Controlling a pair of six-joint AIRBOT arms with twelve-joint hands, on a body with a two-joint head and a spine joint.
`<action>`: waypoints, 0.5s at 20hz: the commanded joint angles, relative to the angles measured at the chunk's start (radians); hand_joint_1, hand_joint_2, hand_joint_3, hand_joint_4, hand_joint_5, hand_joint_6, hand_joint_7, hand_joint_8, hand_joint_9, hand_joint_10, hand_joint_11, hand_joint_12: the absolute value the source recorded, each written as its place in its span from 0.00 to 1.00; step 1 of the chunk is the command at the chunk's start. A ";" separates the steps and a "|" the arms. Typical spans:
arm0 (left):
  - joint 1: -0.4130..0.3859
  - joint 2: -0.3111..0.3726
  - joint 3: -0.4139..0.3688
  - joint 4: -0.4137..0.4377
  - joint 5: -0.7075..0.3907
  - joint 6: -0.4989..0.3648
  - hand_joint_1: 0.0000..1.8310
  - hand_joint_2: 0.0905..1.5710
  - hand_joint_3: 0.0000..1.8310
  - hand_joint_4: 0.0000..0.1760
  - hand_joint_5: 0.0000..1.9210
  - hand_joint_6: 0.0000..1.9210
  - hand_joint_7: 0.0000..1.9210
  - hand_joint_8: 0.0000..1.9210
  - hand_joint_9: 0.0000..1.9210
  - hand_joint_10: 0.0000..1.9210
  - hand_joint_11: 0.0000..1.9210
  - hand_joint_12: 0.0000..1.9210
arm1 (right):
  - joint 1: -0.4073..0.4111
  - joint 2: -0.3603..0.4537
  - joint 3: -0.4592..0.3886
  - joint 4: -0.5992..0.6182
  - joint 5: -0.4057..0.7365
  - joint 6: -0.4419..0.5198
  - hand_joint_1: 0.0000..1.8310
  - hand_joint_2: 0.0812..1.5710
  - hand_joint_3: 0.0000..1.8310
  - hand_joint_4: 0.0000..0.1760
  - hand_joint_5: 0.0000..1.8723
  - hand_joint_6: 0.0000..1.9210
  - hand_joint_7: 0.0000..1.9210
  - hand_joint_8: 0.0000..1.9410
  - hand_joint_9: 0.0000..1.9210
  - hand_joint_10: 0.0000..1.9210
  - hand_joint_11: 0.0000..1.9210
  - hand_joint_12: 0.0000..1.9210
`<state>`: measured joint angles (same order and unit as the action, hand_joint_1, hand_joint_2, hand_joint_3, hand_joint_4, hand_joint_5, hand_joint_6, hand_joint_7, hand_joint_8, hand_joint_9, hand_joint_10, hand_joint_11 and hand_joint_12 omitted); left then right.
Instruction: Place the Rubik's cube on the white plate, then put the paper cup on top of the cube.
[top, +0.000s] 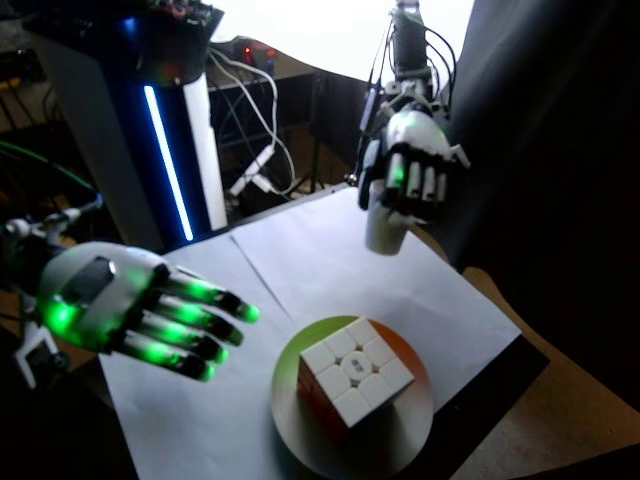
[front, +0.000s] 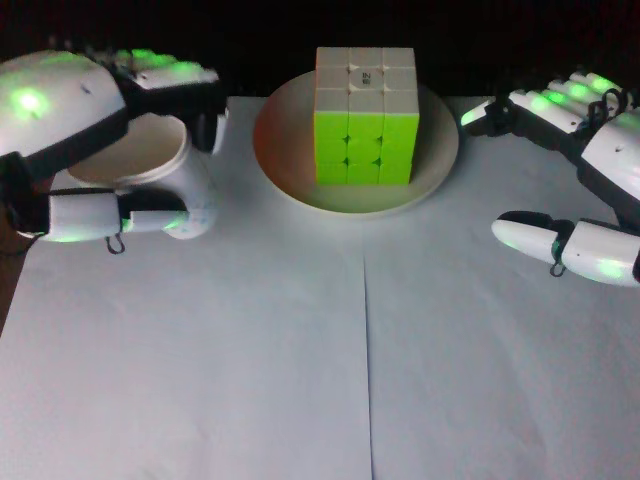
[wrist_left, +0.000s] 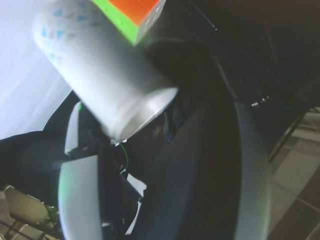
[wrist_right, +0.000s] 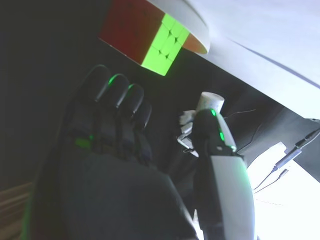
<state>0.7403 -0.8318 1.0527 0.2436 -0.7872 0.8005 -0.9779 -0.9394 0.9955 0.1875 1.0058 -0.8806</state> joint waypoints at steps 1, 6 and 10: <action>-0.021 -0.004 0.012 -0.030 -0.105 0.001 0.77 0.88 0.00 0.85 0.09 1.00 0.17 0.97 0.24 1.00 0.27 1.00 | 0.005 -0.002 0.002 -0.002 0.127 0.001 0.40 0.78 0.00 0.00 0.02 0.42 0.09 0.43 0.07 0.55 0.00 0.72; -0.067 -0.026 0.036 -0.016 -0.077 0.001 0.85 0.83 0.00 0.87 0.08 1.00 0.08 0.95 0.25 0.94 0.26 1.00 | 0.005 -0.002 0.001 -0.001 0.127 0.001 0.44 0.78 0.00 0.00 0.02 0.45 0.08 0.47 0.06 0.59 0.00 0.76; -0.084 -0.038 0.051 -0.015 -0.062 0.001 0.77 0.86 0.02 0.65 0.12 0.98 0.19 0.95 0.25 0.99 0.31 1.00 | 0.005 -0.002 0.001 -0.001 0.127 0.001 0.41 0.76 0.00 0.00 0.01 0.49 0.07 0.54 0.04 0.63 0.00 0.74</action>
<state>0.6720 -0.8692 1.1000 0.2577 -0.7361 0.8005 -0.9779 -0.9394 0.9955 0.1905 1.0058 -0.8806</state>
